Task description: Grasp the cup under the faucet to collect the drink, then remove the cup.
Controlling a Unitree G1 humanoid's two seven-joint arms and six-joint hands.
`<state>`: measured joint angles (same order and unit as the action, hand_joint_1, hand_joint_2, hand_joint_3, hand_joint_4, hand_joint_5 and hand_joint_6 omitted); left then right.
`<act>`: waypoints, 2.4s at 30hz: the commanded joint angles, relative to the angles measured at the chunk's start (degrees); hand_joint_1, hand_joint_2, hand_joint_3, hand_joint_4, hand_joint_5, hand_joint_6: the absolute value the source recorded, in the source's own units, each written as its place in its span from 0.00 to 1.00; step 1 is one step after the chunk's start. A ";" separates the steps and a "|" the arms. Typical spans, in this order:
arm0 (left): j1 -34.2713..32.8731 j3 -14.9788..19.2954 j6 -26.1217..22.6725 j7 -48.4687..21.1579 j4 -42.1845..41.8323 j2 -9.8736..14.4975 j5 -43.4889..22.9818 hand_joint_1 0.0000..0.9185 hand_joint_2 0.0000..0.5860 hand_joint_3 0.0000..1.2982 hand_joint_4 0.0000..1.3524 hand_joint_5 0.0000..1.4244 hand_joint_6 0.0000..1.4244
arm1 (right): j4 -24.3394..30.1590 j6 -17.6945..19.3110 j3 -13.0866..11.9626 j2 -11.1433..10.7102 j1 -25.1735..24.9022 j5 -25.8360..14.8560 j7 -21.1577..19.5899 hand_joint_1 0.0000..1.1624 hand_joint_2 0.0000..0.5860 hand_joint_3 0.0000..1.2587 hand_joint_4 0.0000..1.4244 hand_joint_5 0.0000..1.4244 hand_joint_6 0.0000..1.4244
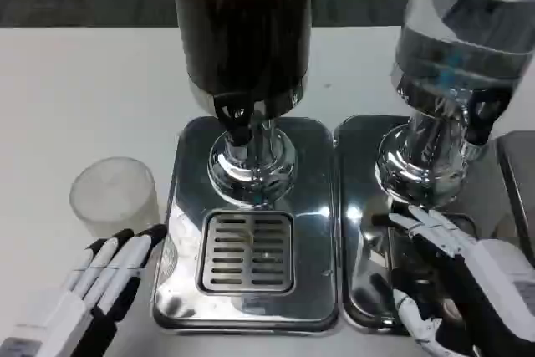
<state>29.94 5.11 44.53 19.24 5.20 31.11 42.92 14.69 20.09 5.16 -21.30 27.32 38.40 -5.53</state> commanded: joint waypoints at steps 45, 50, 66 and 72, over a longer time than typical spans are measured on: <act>-6.20 5.03 -4.22 -1.50 6.49 -2.99 -15.57 0.00 0.09 0.00 0.00 0.08 0.04 | 0.41 -0.34 -0.72 0.11 0.19 -3.17 1.79 0.44 0.98 0.18 0.08 0.06 0.11; -10.32 4.33 -6.90 -4.40 9.05 -2.34 -17.16 0.00 0.04 0.00 0.00 0.05 0.03 | 0.29 -0.27 -0.70 0.41 0.42 -3.26 1.60 0.44 0.99 0.18 0.09 0.06 0.11; -25.81 -0.66 -13.49 -10.07 23.34 1.04 -16.89 0.00 0.00 0.00 0.00 0.00 0.00 | -0.24 -0.01 -0.40 0.54 -0.07 -3.33 1.51 0.43 1.00 0.19 0.09 0.07 0.12; -29.00 -2.57 -15.37 -9.59 27.20 3.02 -15.90 0.00 0.00 0.00 0.00 0.00 0.00 | -0.24 -0.11 -0.49 0.73 0.00 -3.35 1.40 0.43 1.00 0.19 0.09 0.07 0.13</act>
<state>2.40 3.53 30.47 9.68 30.34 32.49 25.76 14.28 19.90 4.85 -20.67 27.28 35.53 -3.63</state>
